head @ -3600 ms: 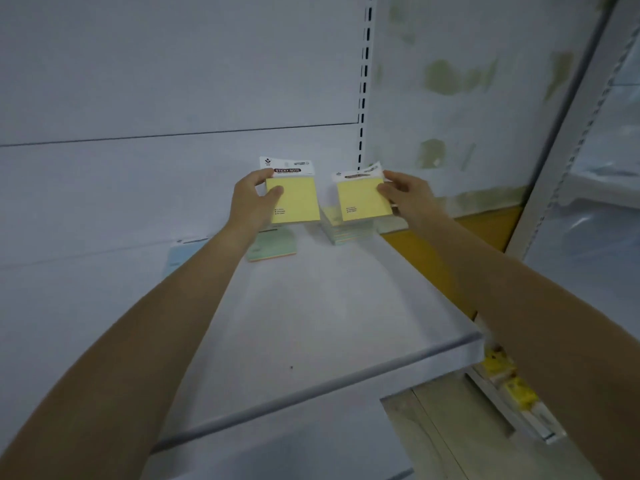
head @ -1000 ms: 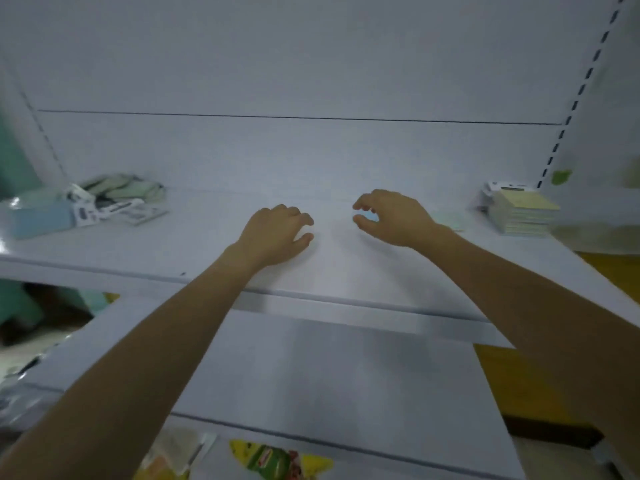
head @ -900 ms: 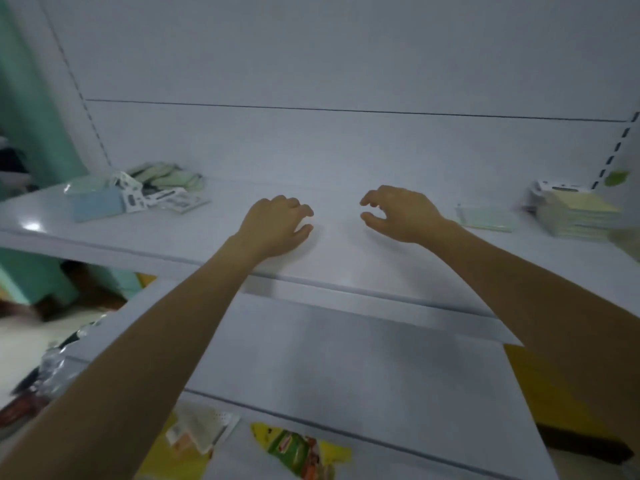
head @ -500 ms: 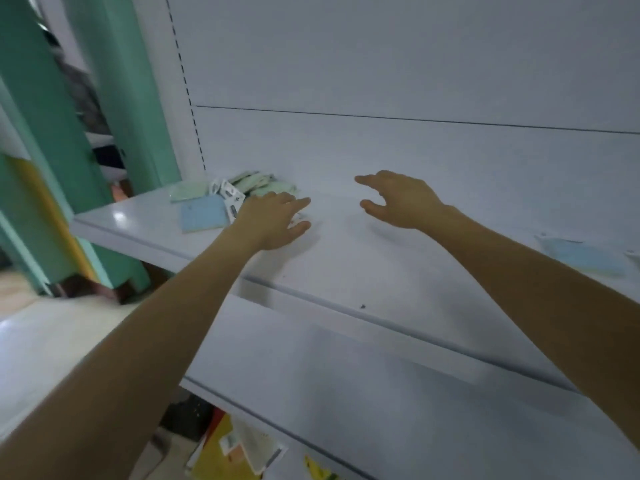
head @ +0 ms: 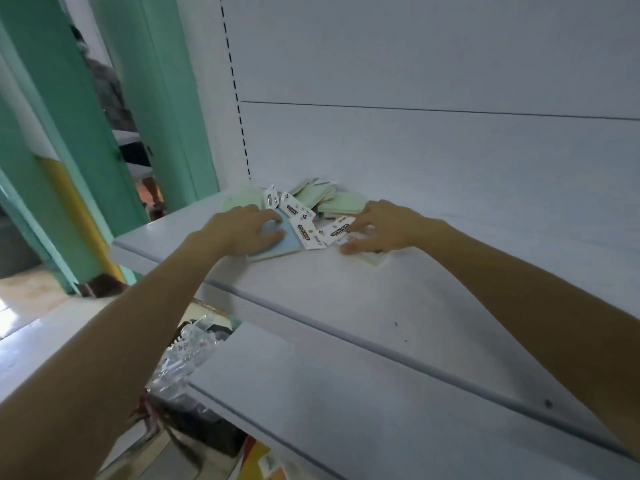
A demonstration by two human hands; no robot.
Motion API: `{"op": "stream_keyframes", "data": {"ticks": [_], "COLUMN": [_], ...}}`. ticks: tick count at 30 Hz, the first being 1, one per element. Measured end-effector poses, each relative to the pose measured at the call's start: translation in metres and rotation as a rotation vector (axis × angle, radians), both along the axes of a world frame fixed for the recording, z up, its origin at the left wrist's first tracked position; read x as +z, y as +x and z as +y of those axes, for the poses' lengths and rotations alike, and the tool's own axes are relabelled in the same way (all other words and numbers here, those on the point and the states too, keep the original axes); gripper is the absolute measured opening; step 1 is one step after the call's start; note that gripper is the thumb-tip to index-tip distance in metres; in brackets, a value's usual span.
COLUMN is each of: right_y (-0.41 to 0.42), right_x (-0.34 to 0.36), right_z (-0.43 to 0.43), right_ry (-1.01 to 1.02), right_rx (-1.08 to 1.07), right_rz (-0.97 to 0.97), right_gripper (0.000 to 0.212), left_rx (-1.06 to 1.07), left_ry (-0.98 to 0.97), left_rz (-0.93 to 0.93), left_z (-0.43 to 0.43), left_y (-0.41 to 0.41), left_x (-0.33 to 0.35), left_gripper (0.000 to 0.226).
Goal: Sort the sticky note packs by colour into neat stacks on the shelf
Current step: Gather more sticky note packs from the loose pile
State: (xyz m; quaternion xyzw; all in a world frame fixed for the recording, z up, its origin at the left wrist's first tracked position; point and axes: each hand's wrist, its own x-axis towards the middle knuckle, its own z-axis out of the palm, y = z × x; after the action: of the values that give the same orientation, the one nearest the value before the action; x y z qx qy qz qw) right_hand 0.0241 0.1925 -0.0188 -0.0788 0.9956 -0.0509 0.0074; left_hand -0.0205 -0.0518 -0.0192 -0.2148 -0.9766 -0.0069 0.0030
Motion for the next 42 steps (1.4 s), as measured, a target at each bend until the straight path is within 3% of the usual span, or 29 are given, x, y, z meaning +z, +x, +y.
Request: {"op": "stream_keyframes", "data": {"ticks": [7,11,13,15,17,19,31,38,42], "right_y": [0.018,0.033,0.041,0.047,0.054,0.059,0.071,0.132,0.18], "right_x": [0.001,0.001,0.003,0.008,0.012,0.012,-0.001,-0.005,-0.009], "right_z": [-0.019,-0.032,-0.036,-0.037,-0.04,-0.042,-0.026,0.01,0.046], "right_ry": [-0.047,-0.08,-0.261,-0.565,-0.927,-1.097,-1.118,-1.027,-0.971], "right_rx": [-0.224,-0.292,-0.341,-0.444,-0.497,-0.528,-0.661,-0.63,-0.662], "right_rz": [-0.069,0.099,0.278,0.433,0.479,0.453,0.557,0.711,0.771], "right_gripper": [0.066,0.039,0.025,0.026,0.022,0.019,0.022,0.035,0.03], "left_rx": [-0.179,-0.214,-0.271,-0.282,-0.254,-0.22,-0.227,-0.315,-0.374], "left_ry": [0.12,0.272,0.397,0.583,0.815,0.99,1.279,1.308,1.325], "left_rz": [-0.095,-0.137,-0.148,-0.175,-0.243,-0.321,-0.4,-0.467,-0.551], "left_z": [-0.007,-0.009,-0.009,-0.009,-0.009,-0.009,0.019,0.073,0.12], "left_y": [-0.026,-0.029,-0.03,-0.03,-0.03,-0.029,-0.025,0.004,0.041], "left_x": [0.009,0.008,0.008,0.008,0.007,0.009,0.003,0.001,0.001], "left_gripper": [0.06,0.062,0.048,0.041,0.037,0.035,0.033,0.023,0.021]}}
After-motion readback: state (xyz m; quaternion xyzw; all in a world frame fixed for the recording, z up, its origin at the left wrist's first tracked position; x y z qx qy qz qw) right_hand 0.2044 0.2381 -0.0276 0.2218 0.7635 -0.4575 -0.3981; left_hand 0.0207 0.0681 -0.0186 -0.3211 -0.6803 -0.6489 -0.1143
